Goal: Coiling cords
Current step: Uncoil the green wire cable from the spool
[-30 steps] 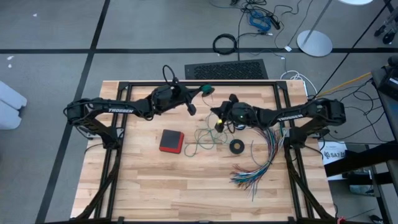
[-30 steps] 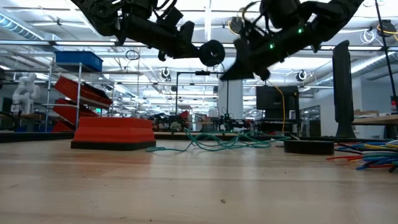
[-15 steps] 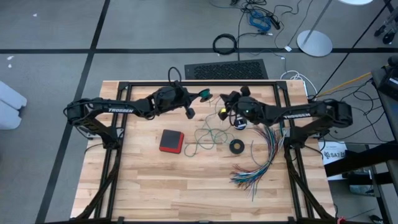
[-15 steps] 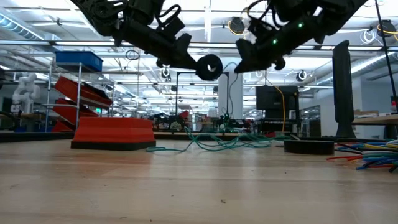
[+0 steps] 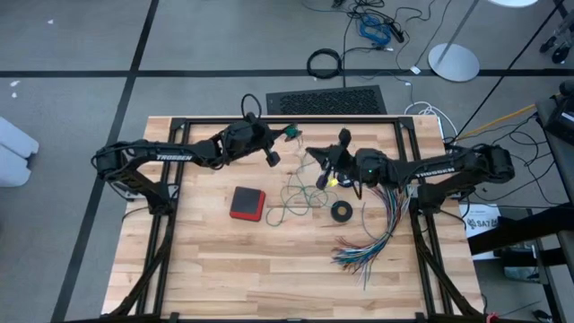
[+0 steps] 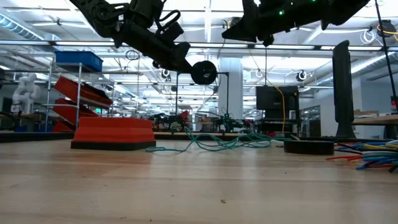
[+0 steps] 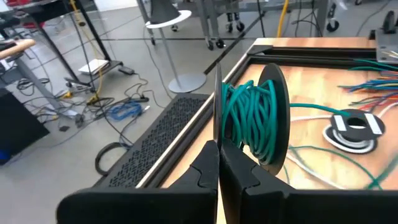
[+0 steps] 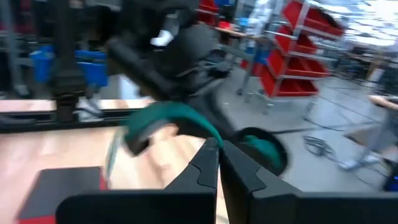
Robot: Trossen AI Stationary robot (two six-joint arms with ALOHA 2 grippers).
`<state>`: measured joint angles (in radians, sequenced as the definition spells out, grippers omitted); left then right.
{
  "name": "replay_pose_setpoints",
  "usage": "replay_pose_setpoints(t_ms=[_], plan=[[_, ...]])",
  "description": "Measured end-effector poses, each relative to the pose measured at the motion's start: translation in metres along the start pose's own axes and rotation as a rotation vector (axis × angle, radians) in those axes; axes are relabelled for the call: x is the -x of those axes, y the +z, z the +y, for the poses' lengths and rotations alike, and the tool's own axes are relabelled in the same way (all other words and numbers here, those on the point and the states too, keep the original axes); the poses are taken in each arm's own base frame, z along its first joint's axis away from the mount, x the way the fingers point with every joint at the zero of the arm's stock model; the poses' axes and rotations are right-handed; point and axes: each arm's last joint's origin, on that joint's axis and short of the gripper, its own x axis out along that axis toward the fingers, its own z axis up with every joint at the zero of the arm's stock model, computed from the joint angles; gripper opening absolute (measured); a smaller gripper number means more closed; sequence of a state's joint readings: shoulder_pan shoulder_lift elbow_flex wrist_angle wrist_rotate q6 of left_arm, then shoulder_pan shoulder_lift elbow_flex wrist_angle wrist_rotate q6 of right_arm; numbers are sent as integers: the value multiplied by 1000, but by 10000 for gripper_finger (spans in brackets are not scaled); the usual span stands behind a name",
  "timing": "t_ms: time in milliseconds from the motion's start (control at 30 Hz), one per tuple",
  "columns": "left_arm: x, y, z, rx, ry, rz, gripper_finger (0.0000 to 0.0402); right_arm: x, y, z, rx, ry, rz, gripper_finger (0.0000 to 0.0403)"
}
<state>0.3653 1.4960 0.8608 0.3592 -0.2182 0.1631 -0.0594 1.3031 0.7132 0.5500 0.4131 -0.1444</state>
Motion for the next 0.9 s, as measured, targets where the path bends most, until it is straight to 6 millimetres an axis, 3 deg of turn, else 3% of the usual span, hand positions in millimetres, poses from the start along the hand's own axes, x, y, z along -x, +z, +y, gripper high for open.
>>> replay_pose_setpoints(t_ms=[333, 633, 733, 900], plan=[[0, 8, 5, 49, 45, -84, 0, -6, -23, 16, -9, 146, 132, 0], [1, 16, 6, 118, 26, -167, 0, -10, -50, 13, -43, 32, 334, 2], [1, 16, 7, 118, 10, -172, 0, -8, -54, 11, -24, -44, 372, 18], [1, 16, 7, 118, 4, -173, 0, -4, -62, 11, -4, -74, 457, 82]])
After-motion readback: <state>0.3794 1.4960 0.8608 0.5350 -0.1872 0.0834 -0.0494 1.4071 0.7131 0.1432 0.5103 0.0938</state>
